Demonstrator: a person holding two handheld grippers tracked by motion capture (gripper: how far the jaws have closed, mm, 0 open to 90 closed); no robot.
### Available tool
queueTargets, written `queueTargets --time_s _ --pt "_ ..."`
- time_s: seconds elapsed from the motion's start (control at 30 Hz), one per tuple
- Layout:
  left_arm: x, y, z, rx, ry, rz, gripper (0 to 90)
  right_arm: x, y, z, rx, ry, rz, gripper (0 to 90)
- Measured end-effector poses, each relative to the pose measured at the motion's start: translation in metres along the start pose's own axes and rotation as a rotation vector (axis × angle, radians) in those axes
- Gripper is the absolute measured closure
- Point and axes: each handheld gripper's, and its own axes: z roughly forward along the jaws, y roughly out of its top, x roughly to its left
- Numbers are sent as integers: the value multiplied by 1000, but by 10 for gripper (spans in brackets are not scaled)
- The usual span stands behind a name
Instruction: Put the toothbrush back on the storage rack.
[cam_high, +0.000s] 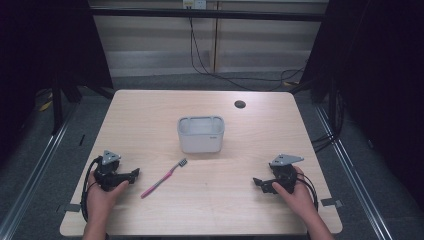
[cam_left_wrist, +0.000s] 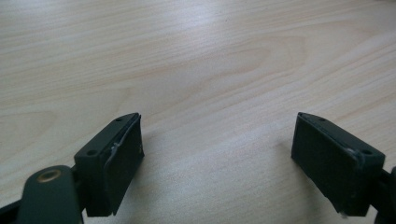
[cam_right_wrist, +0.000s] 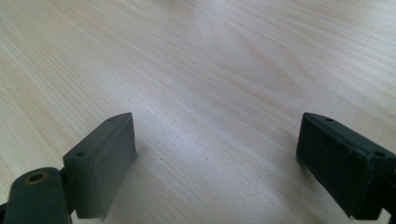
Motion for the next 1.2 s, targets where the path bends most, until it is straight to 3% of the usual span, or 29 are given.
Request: queueTargets --time_s 0.17,0.27,0.37,0.4,0.5,0.63,0.67,0.83,0.9,0.97,1.0,1.17,1.2 --pt "0 0 0 2 2 -1 164 0 0 0 -1 3 0 114" --pt "0 3 -2 19 -1 -45 180 0 0 0 -1 3 0 114" --pt "2 7 -4 62 -2 -51 234 0 0 0 -1 3 0 114" --pt "3 11 -6 94 -13 -70 243 0 0 0 -1 3 2 114" --pt "2 16 -8 118 -28 -77 251 0 0 0 0 3 3 114" --pt "-5 32 -14 139 -51 -31 263 0 0 0 0 3 4 114" --pt "-8 37 -16 159 -74 -20 273 0 0 0 0 3 4 114" --pt "-19 51 -14 231 -109 38 294 0 0 0 1 3 2 114" --pt "-29 63 -10 271 -135 73 301 0 0 0 1 3 2 114" --pt "-32 66 -8 280 -138 85 304 0 0 0 1 3 2 114" --pt "-40 74 -4 316 -154 107 306 0 0 0 -1 4 -1 114" --pt "-57 87 4 382 -171 161 321 0 0 0 -1 4 -1 114" --pt "-64 94 8 408 -192 186 326 0 0 0 -1 4 -1 113"
